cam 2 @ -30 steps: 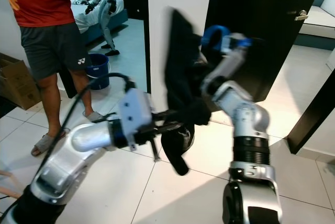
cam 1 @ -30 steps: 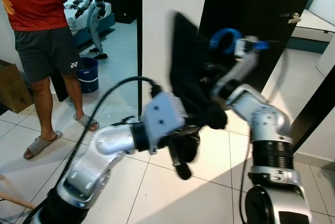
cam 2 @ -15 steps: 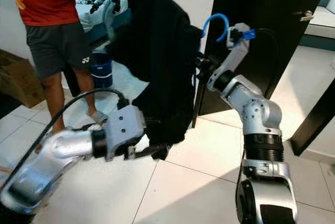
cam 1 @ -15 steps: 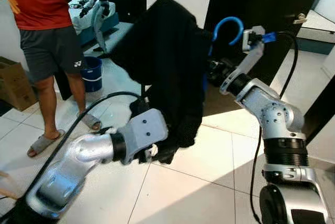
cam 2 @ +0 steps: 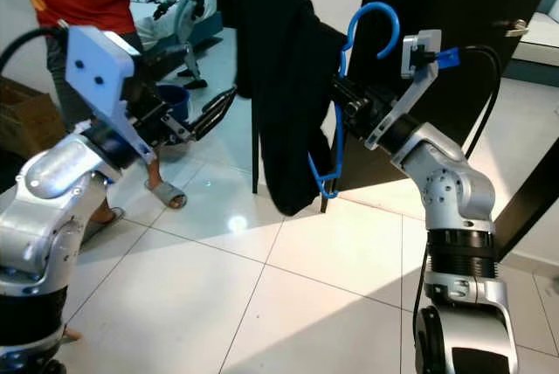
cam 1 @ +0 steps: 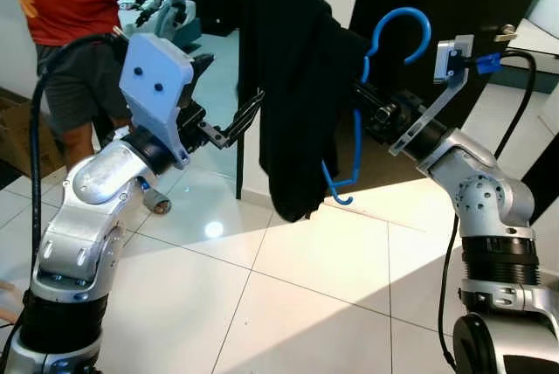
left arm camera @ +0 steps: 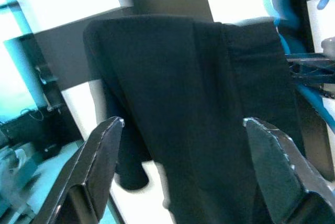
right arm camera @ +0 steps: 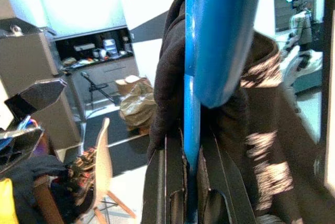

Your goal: Hang hanger

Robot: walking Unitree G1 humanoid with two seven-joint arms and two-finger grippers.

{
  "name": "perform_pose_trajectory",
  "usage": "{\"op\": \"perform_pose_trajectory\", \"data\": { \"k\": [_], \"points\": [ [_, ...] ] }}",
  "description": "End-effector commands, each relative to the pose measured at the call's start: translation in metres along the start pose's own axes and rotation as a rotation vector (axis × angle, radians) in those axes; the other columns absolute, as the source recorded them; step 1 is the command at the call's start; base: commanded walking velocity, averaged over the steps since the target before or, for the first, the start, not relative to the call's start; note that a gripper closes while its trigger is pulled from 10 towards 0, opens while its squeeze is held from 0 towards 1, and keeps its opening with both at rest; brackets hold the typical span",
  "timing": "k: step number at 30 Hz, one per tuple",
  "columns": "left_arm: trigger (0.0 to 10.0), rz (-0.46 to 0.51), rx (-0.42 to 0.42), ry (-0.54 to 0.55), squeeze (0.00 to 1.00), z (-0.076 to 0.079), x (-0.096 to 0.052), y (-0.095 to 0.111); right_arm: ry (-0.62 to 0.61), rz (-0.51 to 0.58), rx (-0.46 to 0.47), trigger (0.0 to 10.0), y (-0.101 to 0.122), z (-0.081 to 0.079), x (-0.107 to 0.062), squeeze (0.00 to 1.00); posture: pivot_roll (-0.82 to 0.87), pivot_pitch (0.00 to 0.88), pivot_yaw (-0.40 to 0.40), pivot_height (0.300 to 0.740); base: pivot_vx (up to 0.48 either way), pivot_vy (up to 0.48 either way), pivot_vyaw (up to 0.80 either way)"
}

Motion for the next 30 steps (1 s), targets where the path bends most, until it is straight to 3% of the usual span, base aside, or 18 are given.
{"op": "perform_pose_trajectory", "data": {
  "k": [1, 4, 6, 11, 21, 22, 30],
  "points": [
    [10.0, -0.013, 0.004, 0.060, 0.00, 0.000, 0.003, -0.006, 0.039, 0.013, -0.047, 10.0, 0.002, -0.010, 0.006, 0.00, 0.02, 0.000, -0.096, 0.740, 0.000, 0.000, 0.00],
    [10.0, 0.005, -0.025, 0.082, 0.00, 0.010, 0.005, -0.011, 0.091, 0.004, -0.060, 10.0, -0.005, -0.027, 0.015, 0.00, 0.02, 0.000, -0.095, 0.740, 0.000, 0.000, 0.00],
    [10.0, 0.005, -0.025, 0.082, 0.00, 0.010, 0.005, -0.011, 0.091, 0.004, -0.060, 10.0, -0.005, -0.027, 0.015, 0.00, 0.02, 0.000, -0.095, 0.740, 0.000, 0.000, 0.00],
    [10.0, 0.015, -0.045, 0.090, 0.00, 0.015, 0.009, -0.017, 0.175, 0.005, -0.042, 10.0, -0.011, -0.046, 0.021, 0.00, 0.02, 0.000, -0.090, 0.740, 0.000, 0.000, 0.00],
    [10.0, -0.020, -0.015, 0.160, 0.00, 0.009, 0.010, -0.027, 0.208, 0.018, -0.039, 10.0, -0.009, -0.054, 0.022, 0.00, 0.01, 0.000, -0.088, 0.740, 0.000, 0.000, 0.00],
    [0.0, -0.043, 0.006, 0.190, 0.00, 0.006, 0.008, -0.033, 0.219, 0.029, -0.039, 10.0, -0.006, -0.058, 0.023, 0.00, 0.01, 0.000, -0.088, 0.740, 0.000, 0.000, 0.00],
    [0.0, -0.087, 0.083, 0.201, 0.00, 0.000, 0.004, -0.043, 0.243, 0.047, -0.038, 10.0, -0.003, -0.066, 0.024, 0.00, 0.01, 0.000, -0.087, 0.740, 0.000, 0.000, 0.00]
  ]
}}
Point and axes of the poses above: a point about 5 cm out from each wrist's last joint towards the gripper, its own x axis pointing out of the wrist towards the gripper, its own y axis along the axis of the wrist's last joint, z = x × y, the point moved 2 cm from there along x, pointing out of the wrist towards the gripper, and after that the axes turned 4 degrees about -x, right-handed, at the moved point
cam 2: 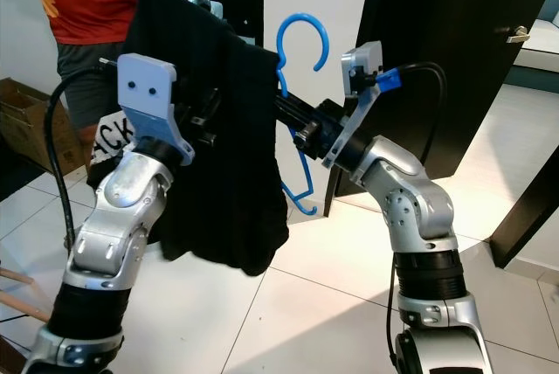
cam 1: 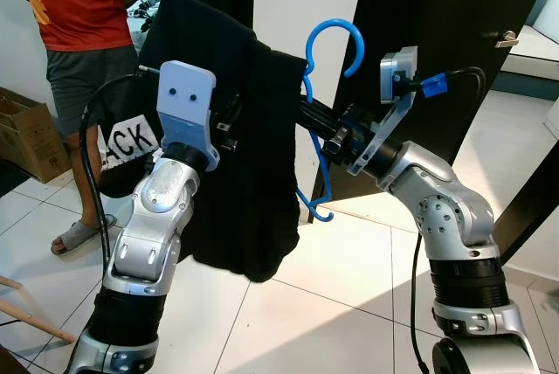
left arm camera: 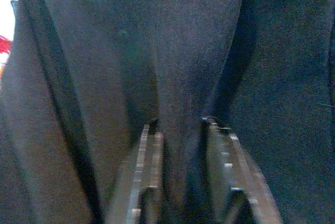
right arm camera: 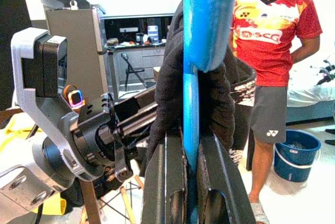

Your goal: Hang hanger

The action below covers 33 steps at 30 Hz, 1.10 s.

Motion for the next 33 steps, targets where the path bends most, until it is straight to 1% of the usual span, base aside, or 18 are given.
{"op": "perform_pose_trajectory", "data": {
  "k": [1, 5, 10, 11, 12, 13, 14, 15, 16, 17, 18, 19, 21, 24, 26, 28, 30, 33],
  "points": [
    [0.0, -0.022, 0.049, -0.006, 0.00, 0.000, -0.001, -0.006, 0.041, 0.050, -0.013, 10.0, 0.012, -0.008, 0.003, 0.00, 0.01, 0.000, -0.089, 0.740, 0.000, 0.000, 0.00],
    [0.0, -0.023, 0.060, -0.005, 0.00, -0.002, -0.001, -0.008, 0.037, 0.051, -0.015, 10.0, 0.012, -0.008, 0.003, 0.00, 0.00, 0.000, -0.090, 0.740, 0.000, 0.000, 0.00],
    [0.0, -0.018, 0.061, -0.010, 0.00, -0.003, -0.005, -0.010, -0.031, 0.044, -0.027, 10.0, 0.012, 0.002, 0.003, 0.00, 0.00, 0.000, -0.090, 0.740, 0.000, 0.000, 0.00],
    [0.0, -0.015, 0.053, -0.019, 0.00, -0.002, -0.006, -0.009, -0.073, 0.026, -0.037, 10.0, 0.010, 0.007, 0.004, 0.00, 0.01, 0.000, -0.089, 0.740, 0.000, 0.000, 0.00],
    [0.0, -0.015, 0.053, -0.019, 0.00, -0.002, -0.006, -0.009, -0.073, 0.026, -0.037, 10.0, 0.010, 0.007, 0.004, 0.00, 0.01, 0.000, -0.089, 0.740, 0.000, 0.000, 0.00],
    [0.0, -0.006, 0.039, -0.030, 0.00, 0.000, -0.006, -0.007, -0.152, -0.012, -0.050, 10.0, 0.003, 0.018, 0.003, 0.00, 0.01, 0.000, -0.088, 0.740, 0.000, 0.000, 0.00],
    [0.0, -0.006, 0.039, -0.030, 0.00, 0.000, -0.006, -0.007, -0.152, -0.012, -0.050, 10.0, 0.003, 0.018, 0.003, 0.00, 0.01, 0.000, -0.088, 0.740, 0.000, 0.000, 0.00],
    [0.0, 0.011, 0.018, -0.049, 0.00, 0.004, -0.007, -0.003, -0.265, -0.052, -0.058, 10.0, -0.003, 0.034, 0.000, 0.00, 0.01, 0.000, -0.086, 0.740, 0.000, 0.000, 0.00],
    [0.0, 0.011, 0.018, -0.049, 0.00, 0.004, -0.007, -0.003, -0.265, -0.052, -0.058, 10.0, -0.003, 0.034, 0.000, 0.00, 0.01, 0.000, -0.086, 0.740, 0.000, 0.000, 0.00],
    [0.0, 0.023, 0.008, -0.060, 0.00, 0.006, -0.007, 0.001, -0.364, -0.082, -0.055, 10.0, -0.008, 0.047, -0.004, 0.00, 0.02, 0.000, -0.087, 0.740, 0.000, 0.000, 0.00],
    [0.0, 0.023, 0.008, -0.060, 0.00, 0.006, -0.007, 0.001, -0.364, -0.082, -0.055, 10.0, -0.008, 0.047, -0.004, 0.00, 0.02, 0.000, -0.087, 0.740, 0.000, 0.000, 0.00],
    [0.0, 0.031, 0.003, -0.066, 0.00, 0.007, -0.007, 0.004, -0.432, -0.102, -0.055, 10.0, -0.011, 0.056, -0.008, 0.00, 0.02, 0.000, -0.087, 0.740, 0.000, 0.000, 0.00],
    [0.0, 0.036, 0.006, -0.066, 0.00, 0.007, -0.007, 0.006, -0.490, -0.111, -0.045, 10.0, -0.012, 0.064, -0.013, 0.00, 0.02, 0.000, -0.089, 0.740, 0.000, 0.000, 0.00],
    [0.0, 0.037, 0.019, -0.046, 0.00, 0.001, -0.008, 0.005, -0.513, -0.113, -0.038, 10.0, -0.012, 0.067, -0.018, 0.00, 0.02, 0.000, -0.090, 0.740, 0.000, 0.000, 0.00],
    [0.0, 0.037, 0.019, -0.046, 0.00, 0.001, -0.008, 0.005, -0.513, -0.113, -0.038, 10.0, -0.012, 0.067, -0.018, 0.00, 0.02, 0.000, -0.090, 0.740, 0.000, 0.000, 0.00],
    [0.0, 0.034, 0.046, -0.020, 0.00, -0.011, -0.008, 0.005, -0.527, -0.110, -0.035, 10.0, -0.010, 0.069, -0.022, 0.00, 0.02, 0.000, -0.089, 0.740, 0.000, 0.000, 0.00],
    [0.0, 0.034, 0.046, -0.020, 0.00, -0.011, -0.008, 0.005, -0.527, -0.110, -0.035, 10.0, -0.010, 0.069, -0.022, 0.00, 0.02, 0.000, -0.089, 0.740, 0.000, 0.000, 0.00],
    [0.0, 0.031, 0.058, -0.011, 0.00, -0.016, -0.009, 0.005, -0.547, -0.108, -0.039, 10.0, -0.009, 0.073, -0.024, 0.00, 0.02, 0.000, -0.089, 0.740, 0.000, 0.000, 0.00]
  ]
}}
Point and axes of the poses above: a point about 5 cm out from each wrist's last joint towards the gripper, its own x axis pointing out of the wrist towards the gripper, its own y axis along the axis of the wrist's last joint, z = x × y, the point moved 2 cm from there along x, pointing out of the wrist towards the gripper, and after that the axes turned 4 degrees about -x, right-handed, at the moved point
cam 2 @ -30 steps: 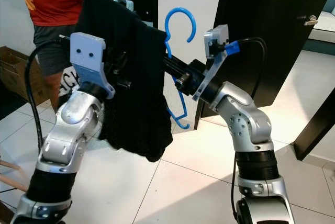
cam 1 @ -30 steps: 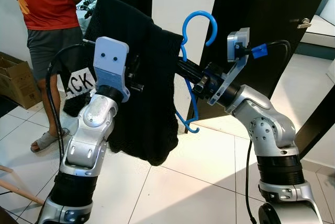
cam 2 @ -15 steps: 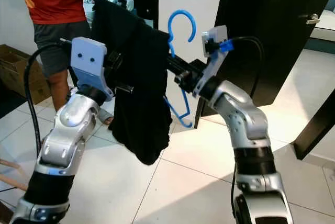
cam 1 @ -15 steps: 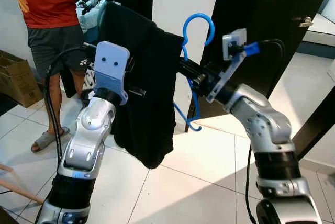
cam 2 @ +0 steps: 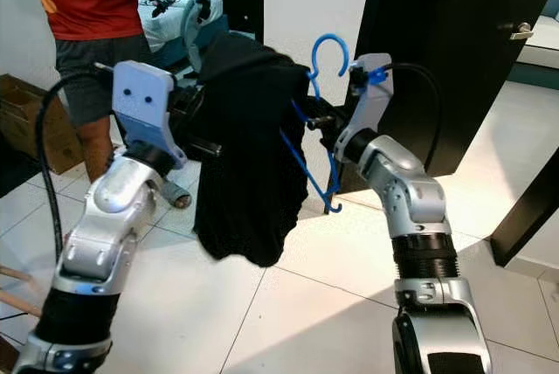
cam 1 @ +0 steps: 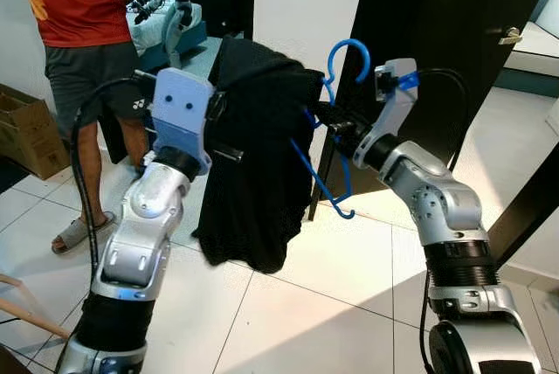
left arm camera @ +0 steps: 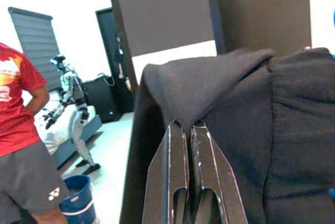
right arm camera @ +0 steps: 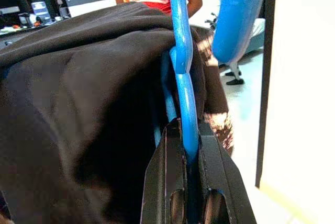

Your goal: Hang hanger

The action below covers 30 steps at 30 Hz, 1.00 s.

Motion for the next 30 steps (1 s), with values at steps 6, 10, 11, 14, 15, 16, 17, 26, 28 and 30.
{"op": "perform_pose_trajectory", "data": {
  "k": [6, 10, 11, 14, 15, 16, 17, 26, 28, 30],
  "points": [
    [0.0, 0.002, 0.016, 0.007, 0.00, -0.007, -0.008, 0.001, -0.148, 0.071, 0.007, 10.0, 0.018, 0.027, -0.004, 0.00, 0.02, 0.000, -0.092, 0.740, 0.000, 0.000, 0.00],
    [0.0, -0.015, 0.000, -0.008, 0.00, 0.001, -0.011, -0.003, -0.140, 0.100, 0.039, 10.0, 0.024, 0.026, -0.001, 0.00, 0.02, 0.000, -0.096, 0.740, 0.000, 0.000, 0.00],
    [0.0, -0.015, 0.000, -0.008, 0.00, 0.001, -0.011, -0.003, -0.140, 0.100, 0.039, 10.0, 0.024, 0.026, -0.001, 0.00, 0.02, 0.000, -0.096, 0.740, 0.000, 0.000, 0.00],
    [5.3, -0.018, -0.050, -0.101, 0.00, 0.023, -0.009, -0.004, -0.013, 0.107, 0.048, 10.0, 0.024, 0.004, 0.003, 0.00, 0.02, 0.000, -0.100, 0.740, 0.000, 0.000, 0.00],
    [5.3, -0.018, -0.055, -0.115, 0.00, 0.025, -0.009, -0.004, 0.000, 0.107, 0.047, 10.0, 0.024, 0.002, 0.003, 0.00, 0.02, 0.000, -0.100, 0.740, 0.000, 0.000, 0.00],
    [5.3, -0.019, -0.057, -0.121, 0.00, 0.026, -0.009, -0.004, 0.006, 0.107, 0.046, 10.0, 0.024, 0.001, 0.003, 0.00, 0.02, 0.000, -0.100, 0.740, 0.000, 0.000, 0.00],
    [10.0, -0.023, -0.091, -0.168, 0.89, 0.034, -0.009, -0.004, 0.019, 0.109, 0.043, 10.0, 0.024, -0.001, 0.003, 0.00, 0.02, 0.000, -0.099, 0.740, 0.000, 0.000, 0.00],
    [10.0, 0.018, -0.176, -0.485, 1.00, 0.044, -0.015, 0.024, 0.207, 0.124, -0.107, 10.0, 0.027, -0.013, -0.010, 0.00, 0.02, 0.000, -0.098, 0.740, 0.000, 0.000, 0.00],
    [10.0, 0.066, -0.156, -0.497, 1.00, 0.024, -0.011, 0.042, 0.270, 0.114, -0.160, 10.0, 0.025, -0.012, -0.021, 0.00, 0.02, 0.000, -0.098, 0.740, 0.000, 0.000, 0.00],
    [10.0, 0.066, -0.156, -0.497, 1.00, 0.024, -0.011, 0.042, 0.270, 0.114, -0.160, 10.0, 0.025, -0.012, -0.021, 0.00, 0.02, 0.000, -0.098, 0.740, 0.000, 0.000, 0.00]
  ]
}}
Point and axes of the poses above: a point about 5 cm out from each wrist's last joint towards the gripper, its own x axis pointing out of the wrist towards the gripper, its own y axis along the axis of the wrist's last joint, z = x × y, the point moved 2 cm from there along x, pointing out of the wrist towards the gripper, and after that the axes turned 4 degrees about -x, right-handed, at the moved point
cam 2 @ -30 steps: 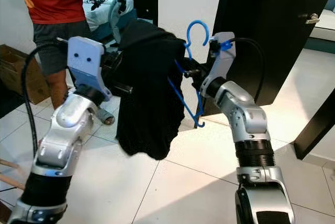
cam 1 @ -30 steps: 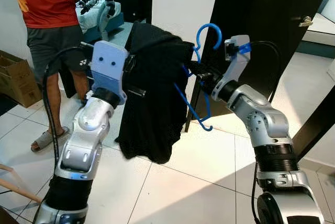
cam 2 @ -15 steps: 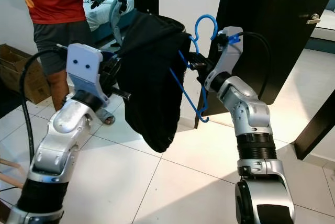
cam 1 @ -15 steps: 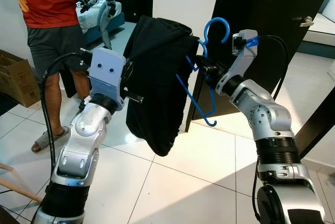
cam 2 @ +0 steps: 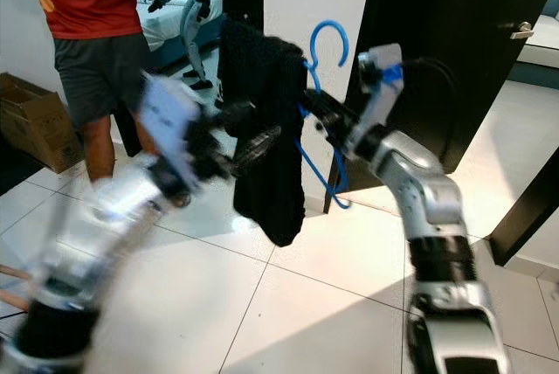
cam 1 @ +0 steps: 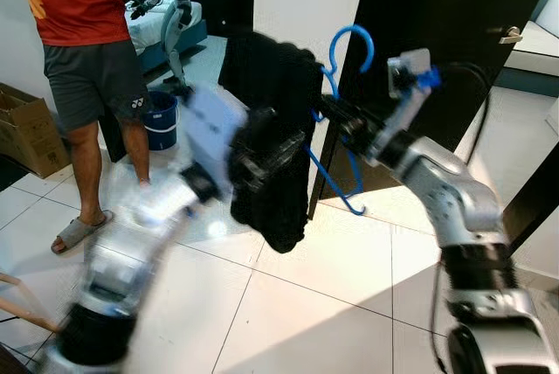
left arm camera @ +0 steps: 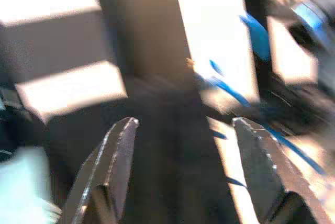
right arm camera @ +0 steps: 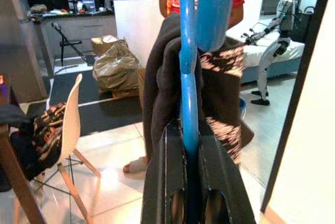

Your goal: Hang hanger

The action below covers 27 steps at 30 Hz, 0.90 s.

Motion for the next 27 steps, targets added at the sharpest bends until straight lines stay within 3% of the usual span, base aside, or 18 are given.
{"op": "perform_pose_trajectory", "data": {
  "k": [1, 2, 5, 10, 11, 12, 15, 17, 18, 21, 27],
  "points": [
    [10.0, 0.010, -0.022, -0.056, 1.00, 0.006, 0.002, 0.004, 0.045, 0.068, -0.063, 10.0, 0.017, -0.006, 0.001, 0.00, 0.02, 0.000, -0.098, 0.740, 0.000, 0.000, 0.00],
    [10.0, 0.010, -0.022, -0.056, 1.00, 0.006, 0.002, 0.004, 0.045, 0.068, -0.063, 10.0, 0.017, -0.006, 0.001, 0.00, 0.02, 0.000, -0.098, 0.740, 0.000, 0.000, 0.00],
    [10.0, 0.074, 0.041, -0.160, 1.00, -0.032, -0.011, 0.055, 0.138, 0.009, -0.137, 10.0, 0.012, 0.001, -0.028, 0.00, 0.04, 0.000, -0.088, 0.740, 0.000, 0.000, 0.00],
    [10.0, 0.070, 0.063, -0.200, 1.00, -0.044, -0.015, 0.070, 0.177, -0.017, -0.159, 10.0, 0.011, 0.001, -0.037, 0.00, 0.04, 0.000, -0.082, 0.740, 0.000, 0.000, 0.00],
    [10.0, 0.021, 0.089, -0.318, 0.59, -0.043, -0.020, 0.075, 0.240, -0.036, -0.176, 10.0, 0.010, -0.005, -0.041, 0.00, 0.03, 0.000, -0.077, 0.740, 0.000, 0.000, 0.00],
    [10.0, -0.072, 0.131, -0.463, 0.00, -0.043, -0.025, 0.077, 0.347, -0.077, -0.201, 10.0, 0.007, -0.017, -0.045, 0.00, 0.04, 0.000, -0.064, 0.740, 0.000, 0.000, 0.00],
    [10.0, -0.142, 0.154, -0.558, 0.00, -0.044, -0.029, 0.078, 0.424, -0.106, -0.215, 10.0, 0.004, -0.027, -0.047, 0.00, 0.04, 0.000, -0.063, 0.740, 0.000, 0.000, 0.00],
    [10.0, -0.271, 0.156, -0.714, 0.00, -0.042, -0.035, 0.072, 0.532, -0.137, -0.233, 10.0, -0.001, -0.043, -0.047, 0.00, 0.04, 0.000, -0.055, 0.740, 0.000, 0.000, 0.00],
    [10.0, -0.271, 0.156, -0.714, 0.00, -0.042, -0.035, 0.072, 0.532, -0.137, -0.233, 10.0, -0.001, -0.043, -0.047, 0.00, 0.04, 0.000, -0.055, 0.740, 0.000, 0.000, 0.00],
    [10.0, -0.389, 0.156, -0.825, 0.00, -0.040, -0.040, 0.059, 0.606, -0.143, -0.246, 10.0, -0.004, -0.055, -0.045, 0.00, 0.04, 0.000, -0.053, 0.740, 0.000, 0.000, 0.00],
    [10.0, -0.492, 0.151, -0.932, 0.00, -0.036, -0.041, 0.042, 0.694, -0.139, -0.246, 10.0, -0.004, -0.069, -0.042, 0.00, 0.03, 0.000, -0.044, 0.740, 0.000, 0.000, 0.00]
  ]
}}
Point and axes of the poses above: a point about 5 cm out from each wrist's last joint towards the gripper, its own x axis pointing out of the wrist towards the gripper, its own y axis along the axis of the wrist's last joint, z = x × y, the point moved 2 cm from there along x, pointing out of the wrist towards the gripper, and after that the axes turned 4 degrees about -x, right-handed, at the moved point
